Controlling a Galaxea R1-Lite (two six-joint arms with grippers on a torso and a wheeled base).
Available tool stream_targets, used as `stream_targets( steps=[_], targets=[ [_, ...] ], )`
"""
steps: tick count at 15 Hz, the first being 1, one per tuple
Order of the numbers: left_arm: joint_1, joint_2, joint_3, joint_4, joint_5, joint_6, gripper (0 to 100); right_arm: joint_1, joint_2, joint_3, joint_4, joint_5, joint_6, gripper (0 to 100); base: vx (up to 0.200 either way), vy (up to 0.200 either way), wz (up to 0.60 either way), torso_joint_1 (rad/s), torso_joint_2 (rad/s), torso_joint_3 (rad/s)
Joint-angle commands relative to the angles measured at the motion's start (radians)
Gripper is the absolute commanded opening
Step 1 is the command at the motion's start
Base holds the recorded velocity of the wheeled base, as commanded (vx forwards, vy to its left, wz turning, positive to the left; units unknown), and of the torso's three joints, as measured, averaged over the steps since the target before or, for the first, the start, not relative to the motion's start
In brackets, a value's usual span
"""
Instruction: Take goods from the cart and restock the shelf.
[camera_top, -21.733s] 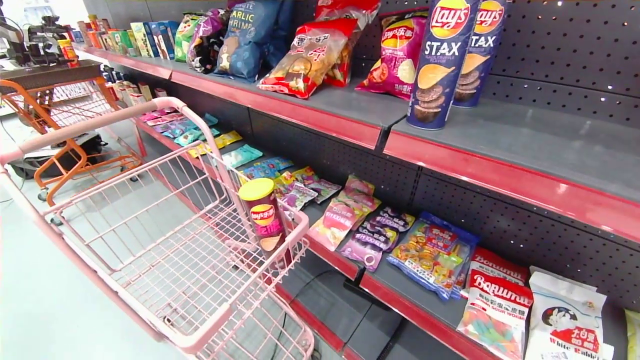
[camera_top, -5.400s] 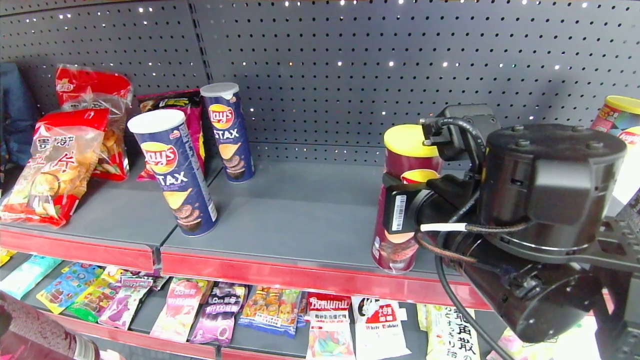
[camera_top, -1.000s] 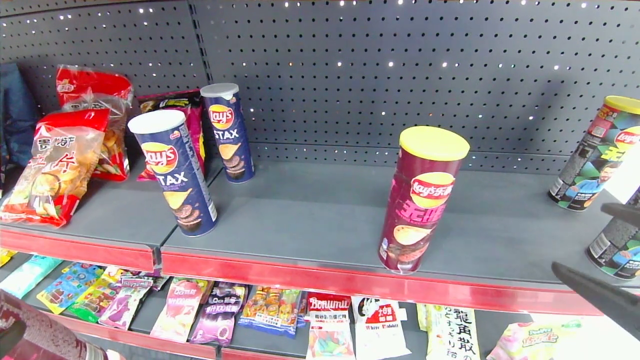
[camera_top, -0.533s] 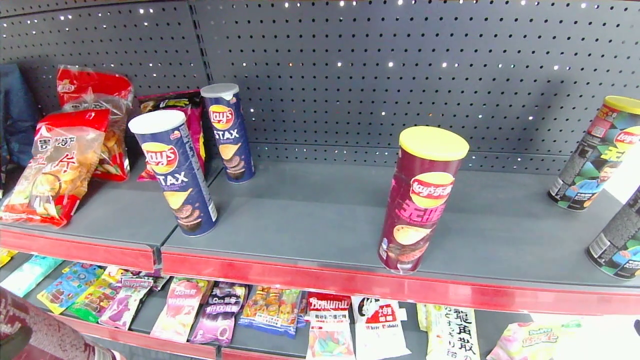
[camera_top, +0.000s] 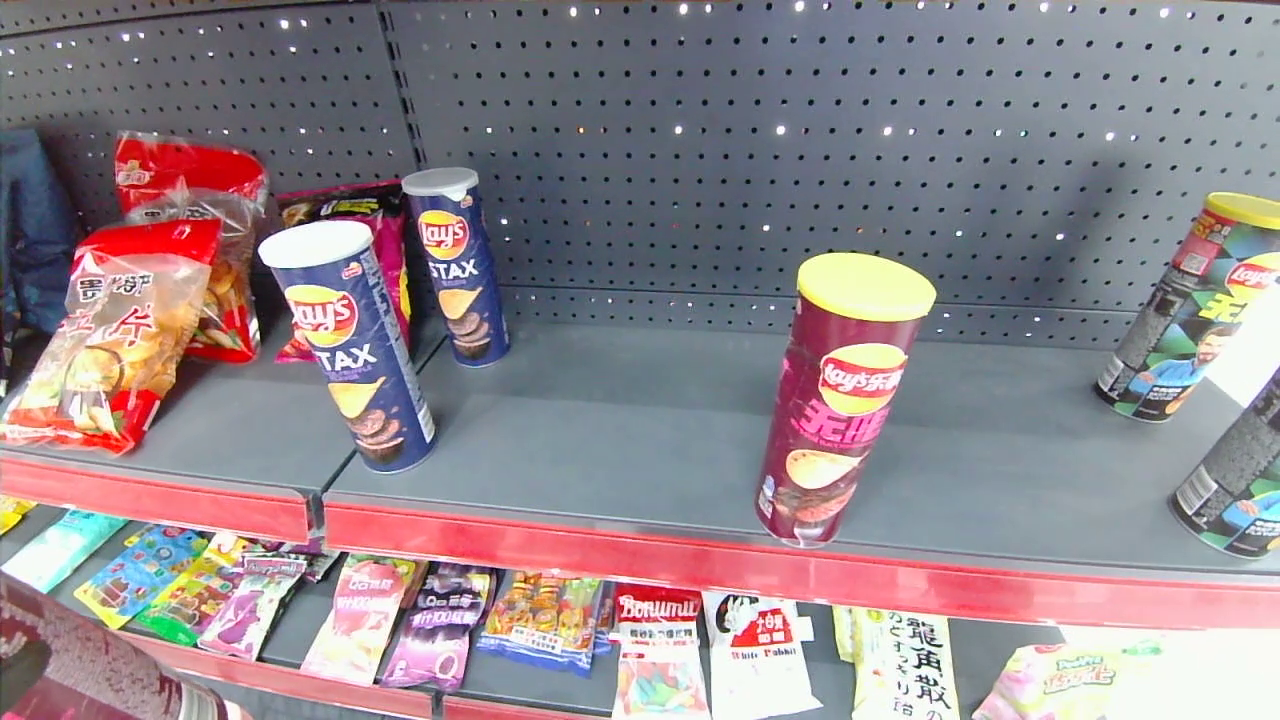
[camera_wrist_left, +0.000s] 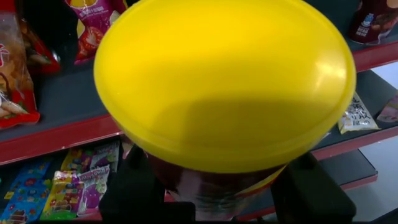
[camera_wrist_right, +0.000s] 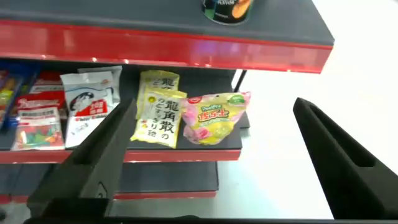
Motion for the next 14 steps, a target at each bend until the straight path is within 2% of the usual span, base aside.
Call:
stream_targets(
  steps=[1,4,5,7,9,11,14],
  targets=[
    [0.000,0.004,-0.001,-0.001,-0.003,0.000,0,-0.012,-0.086,0.044,-0.007,-0.004,-0.013,100,0.000,0.000,0.00,0.000,0.00,0.000],
    [0.000,-0.015,0.005,-0.001,-0.032,-0.017,0,-0.012,-0.086,0.101,-0.034,0.002,0.015,100,0.000,0.000,0.00,0.000,0.00,0.000],
    [0.000,-0.018,0.005,-0.001,-0.031,-0.041,0,-0.012,-0.086,0.166,-0.143,0.027,0.038,100,0.000,0.000,0.00,0.000,0.00,0.000],
    [0.000,-0.018,0.002,-0.001,-0.031,-0.056,0,-0.009,-0.086,0.242,-0.275,0.124,0.033,100,0.000,0.000,0.00,0.000,0.00,0.000],
    [0.000,-0.018,0.005,-0.002,-0.031,-0.056,0,0.017,-0.090,0.255,-0.289,0.240,0.015,100,0.000,0.000,0.00,0.000,0.00,0.000],
    [0.000,-0.016,0.005,-0.002,-0.031,-0.056,0,0.045,-0.106,0.267,-0.286,0.246,-0.008,100,0.000,0.000,0.00,0.000,0.00,0.000],
    [0.000,-0.024,0.002,-0.002,-0.032,-0.055,0,0.053,-0.178,0.293,-0.297,0.196,0.021,100,0.000,0.000,0.00,0.000,0.00,0.000]
  ],
)
